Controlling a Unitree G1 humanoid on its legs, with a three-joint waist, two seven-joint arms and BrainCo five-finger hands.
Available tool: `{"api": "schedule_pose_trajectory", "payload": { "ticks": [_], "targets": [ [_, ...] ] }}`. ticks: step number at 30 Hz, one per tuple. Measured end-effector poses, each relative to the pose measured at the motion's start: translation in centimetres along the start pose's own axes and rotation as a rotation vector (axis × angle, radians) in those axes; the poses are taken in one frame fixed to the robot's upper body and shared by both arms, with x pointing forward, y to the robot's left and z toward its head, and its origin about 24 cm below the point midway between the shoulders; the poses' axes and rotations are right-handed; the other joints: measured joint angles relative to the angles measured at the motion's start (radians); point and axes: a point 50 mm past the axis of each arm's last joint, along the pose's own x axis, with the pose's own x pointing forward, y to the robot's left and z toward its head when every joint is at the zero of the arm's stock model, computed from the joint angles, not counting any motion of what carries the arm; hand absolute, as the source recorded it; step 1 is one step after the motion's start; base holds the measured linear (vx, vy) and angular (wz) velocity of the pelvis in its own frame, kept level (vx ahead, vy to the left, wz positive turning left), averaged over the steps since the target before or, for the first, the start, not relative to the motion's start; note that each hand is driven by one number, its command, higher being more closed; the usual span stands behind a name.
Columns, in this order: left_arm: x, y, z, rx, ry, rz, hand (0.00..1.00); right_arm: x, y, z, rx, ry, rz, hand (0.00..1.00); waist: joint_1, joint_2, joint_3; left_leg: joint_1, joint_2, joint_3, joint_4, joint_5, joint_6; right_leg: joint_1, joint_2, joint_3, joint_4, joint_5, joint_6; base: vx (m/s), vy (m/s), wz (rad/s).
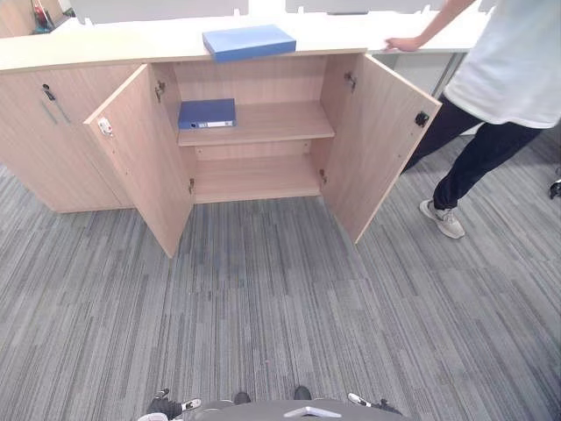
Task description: Walk over to the cabinet, pick up the folder, carry it to the office cabinet, place the folder inside the office cabinet, then close the office cabinet door
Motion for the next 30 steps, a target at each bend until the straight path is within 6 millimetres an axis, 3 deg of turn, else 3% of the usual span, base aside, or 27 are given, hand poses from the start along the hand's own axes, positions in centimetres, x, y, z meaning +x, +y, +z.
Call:
{"api": "schedule_pose_trajectory", "payload": {
  "ticks": [7,20,30],
  "targets": [
    [0.1,-0.1,0.5,-0.001,-0.019,0.000,0.00,0.1,2.0,1.1,0.013,-0.028,0.040,0.00,0.001,-0.007,0.008,0.030,-0.002,0.001,-0.016,-0.003,-0.006,0.028,-0.001,-0.008,-0.012,-0.005,0.008,0.01,-0.002,0.00],
    [0.1,-0.4,0.5,-0.002,-0.018,-0.005,0.00,0.1,2.3,1.3,-0.015,-0.034,0.047,0.00,0.007,-0.010,0.010,0.053,-0.005,0.007,-0.072,0.026,-0.005,0.028,0.000,-0.011,-0.025,-0.004,0.013,-0.05,-0.017,0.00],
    [0.2,0.0,1.2,0.013,-0.038,0.002,0.00,0.1,3.3,2.2,-0.169,-0.076,0.059,0.00,0.021,-0.026,0.020,0.012,-0.004,0.035,-0.063,0.009,-0.002,-0.016,0.001,0.018,-0.028,0.002,0.009,0.01,-0.005,-0.07]
  ]
}}
